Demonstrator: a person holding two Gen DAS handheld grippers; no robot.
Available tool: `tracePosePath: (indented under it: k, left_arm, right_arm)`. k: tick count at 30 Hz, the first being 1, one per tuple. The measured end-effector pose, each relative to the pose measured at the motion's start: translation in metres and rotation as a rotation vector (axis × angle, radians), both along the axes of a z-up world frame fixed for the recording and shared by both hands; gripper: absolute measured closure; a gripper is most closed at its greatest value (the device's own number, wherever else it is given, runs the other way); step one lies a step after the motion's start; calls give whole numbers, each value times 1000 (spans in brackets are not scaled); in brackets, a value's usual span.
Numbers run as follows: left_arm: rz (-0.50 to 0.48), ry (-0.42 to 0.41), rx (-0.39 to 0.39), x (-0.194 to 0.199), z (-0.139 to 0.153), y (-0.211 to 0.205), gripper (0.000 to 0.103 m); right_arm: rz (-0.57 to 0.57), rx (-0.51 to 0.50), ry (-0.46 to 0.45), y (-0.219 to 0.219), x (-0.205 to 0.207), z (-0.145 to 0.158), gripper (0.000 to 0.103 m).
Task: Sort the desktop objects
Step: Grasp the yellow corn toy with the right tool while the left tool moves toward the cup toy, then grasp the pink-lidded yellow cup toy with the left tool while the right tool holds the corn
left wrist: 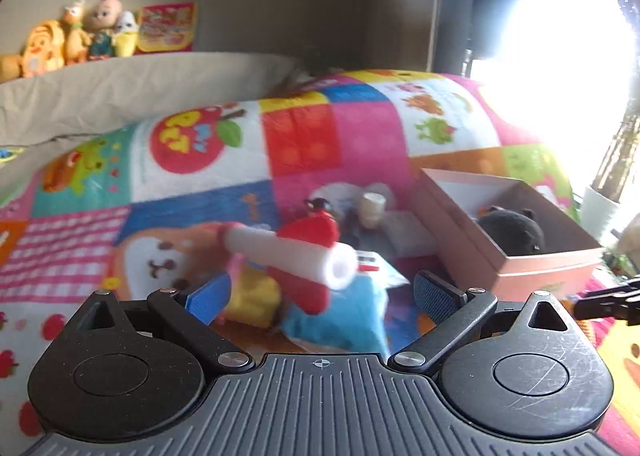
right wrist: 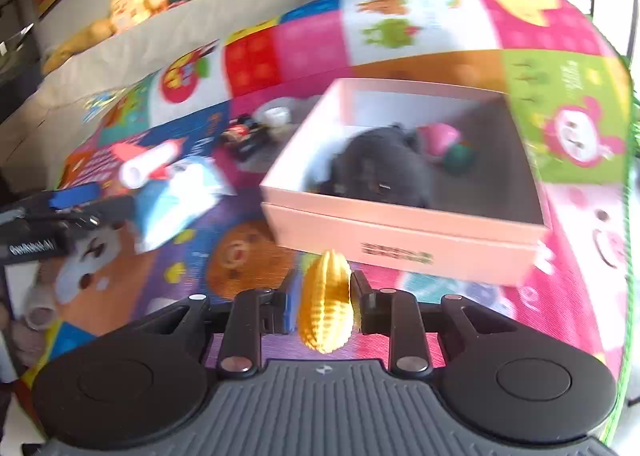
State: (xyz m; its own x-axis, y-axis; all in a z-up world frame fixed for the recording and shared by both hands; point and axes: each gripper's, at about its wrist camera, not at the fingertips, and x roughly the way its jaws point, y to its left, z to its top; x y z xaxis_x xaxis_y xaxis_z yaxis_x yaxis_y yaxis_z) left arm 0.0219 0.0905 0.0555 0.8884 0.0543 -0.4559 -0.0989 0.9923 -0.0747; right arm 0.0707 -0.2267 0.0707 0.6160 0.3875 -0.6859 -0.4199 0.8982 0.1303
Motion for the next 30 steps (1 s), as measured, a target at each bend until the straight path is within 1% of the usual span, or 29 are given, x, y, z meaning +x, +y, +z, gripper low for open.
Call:
tracePosePath:
  k: [1,2,3,4,6,10,12,14,15,16,17,19,20,22,25,27,28,30]
  left_arm:
    - [30,3,26,1,-1,5,4]
    - [48,15,43,3,-3,10,10]
    - [59,35,51,6,-5,15,16]
    - [65,62,47,9,-9,20,22]
    - [86,97,37,15,-15,29,22]
    - [92,108,26,30,-23,42,21]
    - [85,108,32,38,-23,44,29]
    - [71,112,56,43,-22,42,52]
    - [67,118,72,45,-21,40,56]
    - [64,120,90,46,-21,37,56]
    - [58,121,107,46,-20,35,61]
    - [54,124,152,43,-19,30,83]
    - [50,127,163,41,-16,28,89]
    - [32,114,187,32,-9,24,92]
    - [0,91,240,19,0,16,92]
    - [-22,94,223,12,2,14,92]
    - [-32,93,205,9,3,15,87]
    - [-22,94,187,7,1,18,63]
  right_arm:
    - [-16,8,-21,-5,-4,-2,76]
    - [-34,19,-45,-10,-8,-6,72]
    - [-50,29,-64,-15,-11,-9,65]
    - [-64,38,-77,-19,-15,-12,62]
    - [-94,59,-91,-27,-19,-19,56]
    - [-152,85,-85,-39,-22,-33,54]
    - [-175,90,-88,-42,-23,-40,50]
    - [-192,91,-94,-44,-24,-44,49]
    - [-199,92,-98,-45,-25,-47,48]
    - [-204,94,-101,-46,-26,-50,47]
    - [-207,97,-100,-47,-27,-51,46]
    - [-210,116,-105,-50,-28,-51,45]
    - [-216,126,-108,-51,-28,-51,39]
    - [-224,140,-106,-54,-28,-51,36]
    - [-225,158,-104,-56,-28,-52,35]
    - [-231,169,-106,-58,-28,-52,33]
    - [-233,172,-109,-58,-29,-52,32]
    - [-235,177,-116,-58,-30,-51,29]
